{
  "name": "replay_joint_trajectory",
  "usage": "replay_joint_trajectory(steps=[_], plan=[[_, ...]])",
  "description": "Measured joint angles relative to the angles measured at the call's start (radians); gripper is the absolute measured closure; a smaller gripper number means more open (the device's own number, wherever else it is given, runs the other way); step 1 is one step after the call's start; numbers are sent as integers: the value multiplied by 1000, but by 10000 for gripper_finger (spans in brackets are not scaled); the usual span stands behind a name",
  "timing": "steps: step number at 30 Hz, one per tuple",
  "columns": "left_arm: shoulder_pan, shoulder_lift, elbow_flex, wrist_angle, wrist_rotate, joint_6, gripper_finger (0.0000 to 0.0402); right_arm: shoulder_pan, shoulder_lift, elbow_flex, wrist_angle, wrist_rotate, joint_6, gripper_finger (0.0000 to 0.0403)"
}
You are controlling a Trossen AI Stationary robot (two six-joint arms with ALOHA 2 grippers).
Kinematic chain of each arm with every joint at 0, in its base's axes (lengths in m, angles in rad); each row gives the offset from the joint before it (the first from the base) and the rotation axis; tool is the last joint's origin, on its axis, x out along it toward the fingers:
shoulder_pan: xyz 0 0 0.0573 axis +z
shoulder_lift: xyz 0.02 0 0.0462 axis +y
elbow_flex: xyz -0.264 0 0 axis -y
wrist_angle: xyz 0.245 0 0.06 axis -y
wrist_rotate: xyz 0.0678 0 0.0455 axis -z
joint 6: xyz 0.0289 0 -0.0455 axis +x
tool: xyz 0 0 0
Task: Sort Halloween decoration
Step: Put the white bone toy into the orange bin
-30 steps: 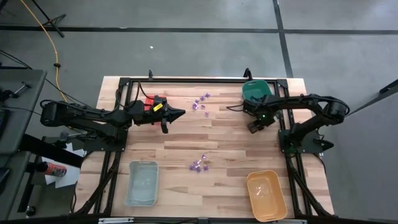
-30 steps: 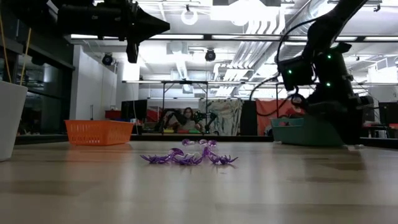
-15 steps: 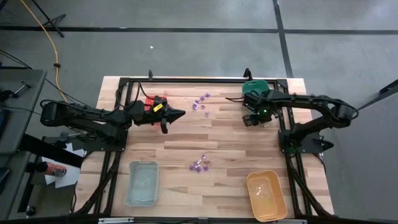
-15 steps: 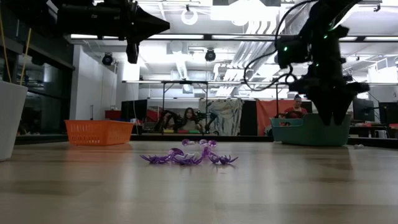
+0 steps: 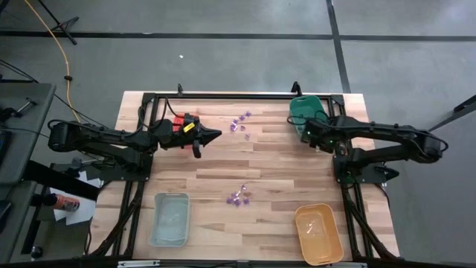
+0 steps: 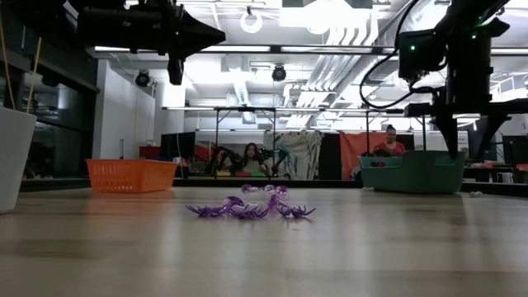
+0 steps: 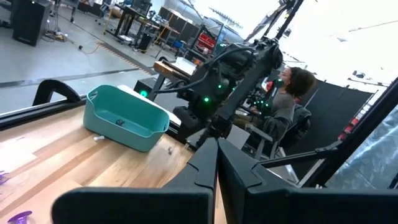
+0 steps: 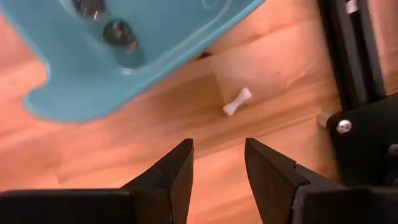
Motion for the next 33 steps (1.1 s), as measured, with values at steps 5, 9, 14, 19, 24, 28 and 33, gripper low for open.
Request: replay_joint_trajectory(steps=[5,9,14,19,24,28,33], plan=[[0,0,0,0,0,0,401,0,40,-39,47,33,118,263],[0,0,0,0,-1,0,401,3,77,-99,73,23,230,263],[0,0,0,0,-1,-1,402,4,89,-128,119,94,420,263],[0,0,0,0,-1,-1,402,4,90,-129,117,97,461,263],[0,0,0,0,-1,-1,401,4,116,-129,121,93,502,263],[0,0,0,0,-1,-1,401,4,166,-128,141,87,534,263],[0,0,0,0,-2,-1,402,4,228,-129,182,86,553,263]])
